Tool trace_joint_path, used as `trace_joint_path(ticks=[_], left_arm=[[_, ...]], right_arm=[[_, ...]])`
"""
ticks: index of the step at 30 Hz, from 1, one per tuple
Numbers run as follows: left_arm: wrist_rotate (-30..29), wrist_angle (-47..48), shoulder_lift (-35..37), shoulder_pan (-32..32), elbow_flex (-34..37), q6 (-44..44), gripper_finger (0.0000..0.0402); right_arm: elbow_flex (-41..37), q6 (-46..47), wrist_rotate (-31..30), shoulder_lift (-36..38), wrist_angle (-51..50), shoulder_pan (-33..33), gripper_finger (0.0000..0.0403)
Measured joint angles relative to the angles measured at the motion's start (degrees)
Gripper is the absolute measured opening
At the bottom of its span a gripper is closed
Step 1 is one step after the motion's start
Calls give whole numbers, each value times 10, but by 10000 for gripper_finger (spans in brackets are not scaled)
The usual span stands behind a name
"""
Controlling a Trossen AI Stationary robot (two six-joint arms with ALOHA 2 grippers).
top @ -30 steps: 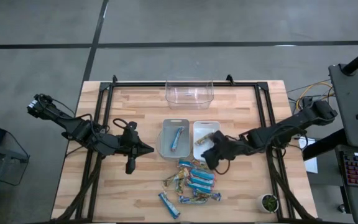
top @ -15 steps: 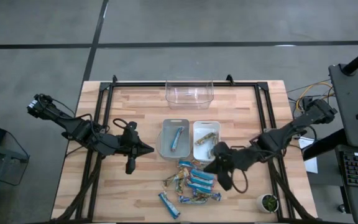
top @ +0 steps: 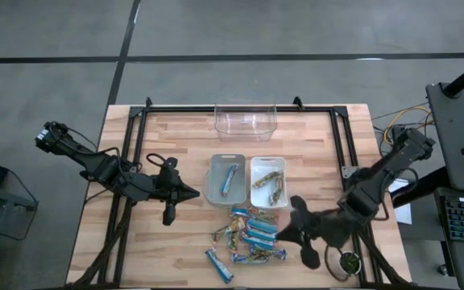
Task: Pick and place Granola Bars by type
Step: Put the blue granola bar into the transparent bin
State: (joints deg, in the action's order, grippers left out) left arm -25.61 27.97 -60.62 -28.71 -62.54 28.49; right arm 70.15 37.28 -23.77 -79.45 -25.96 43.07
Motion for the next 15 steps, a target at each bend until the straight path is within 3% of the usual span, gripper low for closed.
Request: trace_joint_path(ticks=[15], left_arm=[[0,1,0,0,0,0,0]], right_arm=[[2,3,-30,-60,27,53,9]])
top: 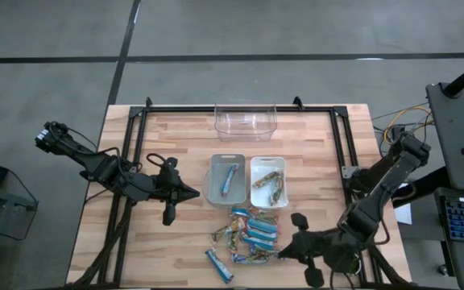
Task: Pick and place Granola Bars by type
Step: Put the blue granola bar into the transparent bin
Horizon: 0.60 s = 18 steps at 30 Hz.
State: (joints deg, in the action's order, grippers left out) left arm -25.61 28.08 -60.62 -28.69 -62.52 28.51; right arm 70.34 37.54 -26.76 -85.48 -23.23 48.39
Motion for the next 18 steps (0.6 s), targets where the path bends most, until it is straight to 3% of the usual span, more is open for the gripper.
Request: trace_joint_path(ticks=[11,18], left_arm=[[0,5,0,0,0,0,0],[0,12,0,0,0,0,0]], right_arm=[[29,-11,4,-46,-5,4,9],[31,-16,60,-67,-9,4,9]])
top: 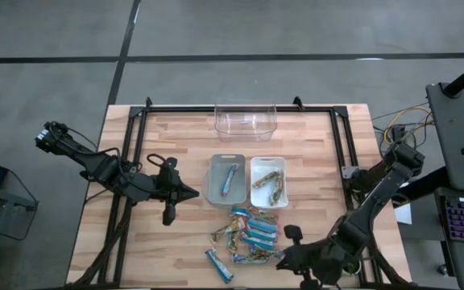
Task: Pick and place Granola Bars by type
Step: Put the blue granola bar into the transparent bin
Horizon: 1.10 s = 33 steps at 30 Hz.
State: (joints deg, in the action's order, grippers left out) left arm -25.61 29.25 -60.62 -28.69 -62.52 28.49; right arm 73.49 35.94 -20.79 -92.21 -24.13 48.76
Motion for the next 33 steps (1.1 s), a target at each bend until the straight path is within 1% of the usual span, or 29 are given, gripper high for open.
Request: trace_joint_path(ticks=[4,6,12,17,22,27,30,33], left_arm=[[6,1,0,0,0,20,0],[21,0,0,0,0,33,0],[58,-15,-5,-3,-2,35,0],[83,-10,-55,-18,-36,23,0],[128,37,-132,-28,-120,-34,0],[193,106,-203,-28,-233,-47,0],[200,152,-236,-28,-295,-48,0],[208,190,-261,-28,-341,-64,0]], right_arm=[[0,2,2,-4,-3,0,9],[0,7,3,-4,-3,0,9],[0,12,3,3,-11,0,9],[0,13,3,6,-18,0,9],[0,15,3,6,-27,0,9],[0,16,3,6,-27,-1,9],[0,16,2,6,-27,-1,9],[0,16,2,6,-27,-1,9]])
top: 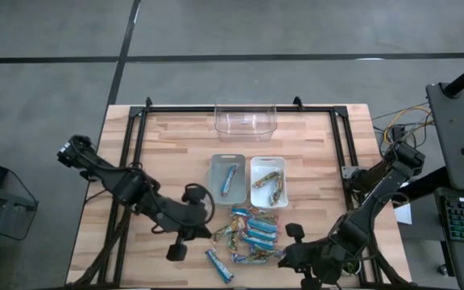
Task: Pick and place Granola Bars by type
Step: Put the blue granola bar into the transparent bin
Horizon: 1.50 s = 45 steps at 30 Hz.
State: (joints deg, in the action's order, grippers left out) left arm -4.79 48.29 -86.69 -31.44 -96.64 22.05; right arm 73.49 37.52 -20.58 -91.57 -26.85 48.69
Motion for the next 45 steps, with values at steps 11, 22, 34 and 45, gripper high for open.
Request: trace_joint_path(ticks=[11,22,34,45], left_arm=[[25,32,-27,-1,-24,-14,7],[49,32,-32,17,-24,17,142],[48,32,-37,17,-24,-11,204],[79,23,-76,0,-39,-53,196]], right_arm=[[0,28,0,0,0,0,9],[0,28,-1,0,0,0,9],[0,28,-1,0,-2,0,9],[0,29,-2,0,-16,0,9]])
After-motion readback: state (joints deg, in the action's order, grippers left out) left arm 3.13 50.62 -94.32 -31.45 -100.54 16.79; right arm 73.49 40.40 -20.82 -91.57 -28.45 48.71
